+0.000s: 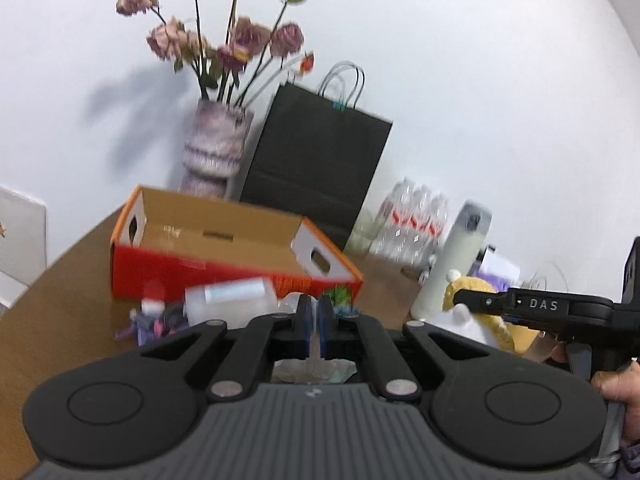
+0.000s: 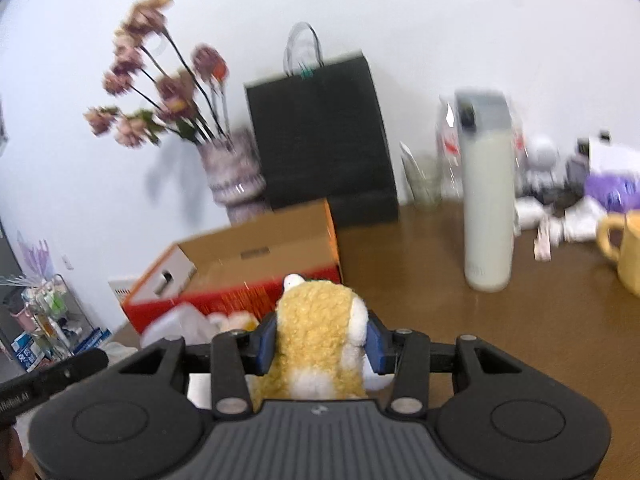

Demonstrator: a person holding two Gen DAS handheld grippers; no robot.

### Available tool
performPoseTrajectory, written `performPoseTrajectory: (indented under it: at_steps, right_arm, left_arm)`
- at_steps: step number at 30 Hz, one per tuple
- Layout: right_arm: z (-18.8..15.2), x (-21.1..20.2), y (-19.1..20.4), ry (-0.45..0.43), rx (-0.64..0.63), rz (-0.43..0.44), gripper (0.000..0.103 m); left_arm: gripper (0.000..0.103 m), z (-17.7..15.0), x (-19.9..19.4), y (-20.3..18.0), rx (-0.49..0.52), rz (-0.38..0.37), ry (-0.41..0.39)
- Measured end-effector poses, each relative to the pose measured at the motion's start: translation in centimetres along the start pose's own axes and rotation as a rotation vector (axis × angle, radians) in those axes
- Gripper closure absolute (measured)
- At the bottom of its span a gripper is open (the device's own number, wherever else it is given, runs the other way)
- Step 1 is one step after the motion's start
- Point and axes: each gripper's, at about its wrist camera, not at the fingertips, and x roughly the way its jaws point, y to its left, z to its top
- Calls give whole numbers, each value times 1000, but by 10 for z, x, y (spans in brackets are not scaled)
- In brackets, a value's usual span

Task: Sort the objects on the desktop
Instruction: 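Carry the bag and alpaca into the cardboard box and open both tools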

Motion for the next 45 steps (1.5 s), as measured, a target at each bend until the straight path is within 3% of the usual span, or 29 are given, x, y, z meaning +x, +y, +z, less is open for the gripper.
performPoseTrajectory:
  at_steps: [2, 3, 6, 9, 10, 11, 13, 15, 16, 17, 18, 20, 24, 27, 28, 32, 36, 38, 42, 45]
  right_arm:
    - [9, 1, 4, -20, -17, 3, 60]
    - [29, 10, 12, -65, -51, 5, 60]
    - [64, 38, 25, -86, -86, 41, 60]
    - [88, 67, 35, -74, -96, 40, 60]
    - [109, 101, 41, -41, -87, 39, 60]
    - [109, 101, 41, -41, -87, 39, 59]
    - [124, 157, 48, 14, -56, 15, 59]
    - [120, 196, 55, 79, -73, -13, 59]
    - [120, 196, 55, 79, -73, -13, 59]
    - [110, 234, 59, 155, -104, -56, 59]
    - [110, 234, 59, 155, -104, -56, 59]
    - [90, 272, 58, 286, -127, -103, 59]
    - [68, 289, 62, 355, -207, -171, 58]
    - [52, 295, 67, 422, -289, -238, 55]
    - [51, 294, 69, 424, -303, -244, 55]
    - [54, 288, 79, 447, -355, -266, 46]
    - [73, 272, 82, 426, -325, -227, 27]
    - [94, 250, 88, 411, -285, -160, 23]
    - [108, 215, 96, 373, -276, -78, 10]
    - [104, 188, 94, 315, -249, -47, 8]
  left_arm:
    - [98, 19, 6, 5, 14, 25, -11]
    - [98, 27, 11, 7, 30, 46, -19]
    - [98, 58, 37, 21, 64, 120, -27]
    - [98, 84, 74, 45, 47, 185, 8]
    - [98, 90, 86, 53, 24, 214, 16]
    - [98, 95, 101, 64, 3, 244, 27]
    - [98, 98, 126, 79, -13, 279, 36]
    - [98, 94, 150, 93, -35, 282, 60]
    - [98, 90, 163, 99, -44, 291, 96]
    - [98, 87, 173, 104, -39, 315, 130]
    - [98, 85, 182, 108, -22, 347, 152]
    - [98, 77, 194, 112, 23, 415, 176]
    - [98, 64, 215, 124, 65, 459, 233]
    - [95, 58, 214, 125, 125, 477, 206]
    - [91, 59, 215, 125, 119, 474, 215]
    - [48, 71, 207, 119, 71, 427, 274]
    - [24, 92, 194, 105, 30, 448, 344]
    - [2, 106, 184, 99, -14, 439, 348]
    - [0, 120, 161, 85, -58, 452, 334]
    - [0, 118, 145, 74, -54, 470, 330]
